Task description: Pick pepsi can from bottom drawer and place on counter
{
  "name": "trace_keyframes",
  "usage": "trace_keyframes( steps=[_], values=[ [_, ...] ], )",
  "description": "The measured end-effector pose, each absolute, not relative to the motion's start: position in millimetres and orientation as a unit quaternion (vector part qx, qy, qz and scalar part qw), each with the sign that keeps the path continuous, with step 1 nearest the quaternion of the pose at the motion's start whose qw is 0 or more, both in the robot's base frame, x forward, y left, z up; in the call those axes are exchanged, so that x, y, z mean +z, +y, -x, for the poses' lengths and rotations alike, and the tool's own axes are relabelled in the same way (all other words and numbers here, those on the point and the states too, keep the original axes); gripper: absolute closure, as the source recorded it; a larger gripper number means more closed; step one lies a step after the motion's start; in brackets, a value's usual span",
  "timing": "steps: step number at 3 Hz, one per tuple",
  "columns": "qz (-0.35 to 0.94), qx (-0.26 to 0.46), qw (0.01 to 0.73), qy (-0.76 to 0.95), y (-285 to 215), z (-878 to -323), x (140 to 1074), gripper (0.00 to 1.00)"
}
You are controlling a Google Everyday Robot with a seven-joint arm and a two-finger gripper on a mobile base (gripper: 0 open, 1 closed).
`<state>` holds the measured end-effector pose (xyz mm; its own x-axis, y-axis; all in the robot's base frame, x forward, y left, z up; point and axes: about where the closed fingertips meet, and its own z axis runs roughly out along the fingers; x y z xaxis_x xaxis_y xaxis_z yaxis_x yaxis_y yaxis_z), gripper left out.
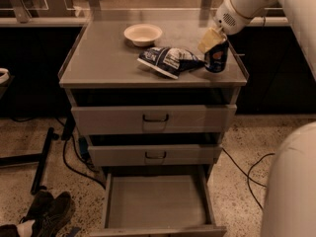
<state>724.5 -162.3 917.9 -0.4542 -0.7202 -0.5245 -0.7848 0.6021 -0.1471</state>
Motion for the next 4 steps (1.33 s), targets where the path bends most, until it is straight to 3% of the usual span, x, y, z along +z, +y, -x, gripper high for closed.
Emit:
trace_keyframes(
  steps=[1, 4],
  values=[
    [0.437, 0.052, 0.257, 0.860, -183.5, -728.7, 928.5, 0.82],
    [0.414, 0.095, 0.293, 0.857, -182.1, -758.3, 932.6, 0.11]
  ],
)
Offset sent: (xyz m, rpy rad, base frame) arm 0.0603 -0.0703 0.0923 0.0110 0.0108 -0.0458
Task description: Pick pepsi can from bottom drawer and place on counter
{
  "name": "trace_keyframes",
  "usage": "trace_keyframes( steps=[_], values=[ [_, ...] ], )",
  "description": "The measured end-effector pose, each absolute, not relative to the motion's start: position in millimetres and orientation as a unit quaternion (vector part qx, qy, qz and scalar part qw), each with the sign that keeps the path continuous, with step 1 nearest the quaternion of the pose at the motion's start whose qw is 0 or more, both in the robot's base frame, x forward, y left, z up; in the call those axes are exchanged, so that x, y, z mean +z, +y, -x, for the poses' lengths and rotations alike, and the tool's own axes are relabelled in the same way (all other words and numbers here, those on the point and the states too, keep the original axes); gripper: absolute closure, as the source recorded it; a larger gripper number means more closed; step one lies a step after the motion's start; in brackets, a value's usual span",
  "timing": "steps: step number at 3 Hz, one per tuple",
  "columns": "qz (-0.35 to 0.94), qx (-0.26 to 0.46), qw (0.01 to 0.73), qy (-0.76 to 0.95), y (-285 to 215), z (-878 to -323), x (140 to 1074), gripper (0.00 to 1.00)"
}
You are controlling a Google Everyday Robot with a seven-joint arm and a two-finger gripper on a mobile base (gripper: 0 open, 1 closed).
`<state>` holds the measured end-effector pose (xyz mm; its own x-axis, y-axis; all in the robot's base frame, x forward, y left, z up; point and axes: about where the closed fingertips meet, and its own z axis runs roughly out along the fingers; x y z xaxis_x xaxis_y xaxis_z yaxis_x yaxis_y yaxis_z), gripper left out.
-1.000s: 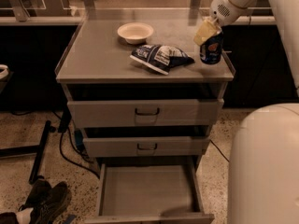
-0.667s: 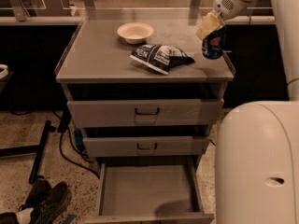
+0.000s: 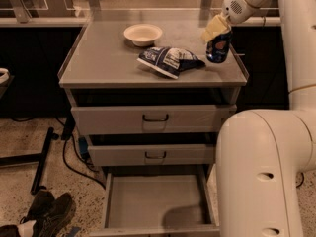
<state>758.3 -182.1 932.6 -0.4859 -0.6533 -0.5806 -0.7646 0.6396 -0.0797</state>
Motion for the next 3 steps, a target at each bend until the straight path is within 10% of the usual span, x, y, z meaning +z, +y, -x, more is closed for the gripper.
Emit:
trace_keyframes(
  steps=[3],
  values=[
    [0.415, 0.133, 0.272, 0.858, -167.9, -762.3, 899.7, 0.00]
  ],
)
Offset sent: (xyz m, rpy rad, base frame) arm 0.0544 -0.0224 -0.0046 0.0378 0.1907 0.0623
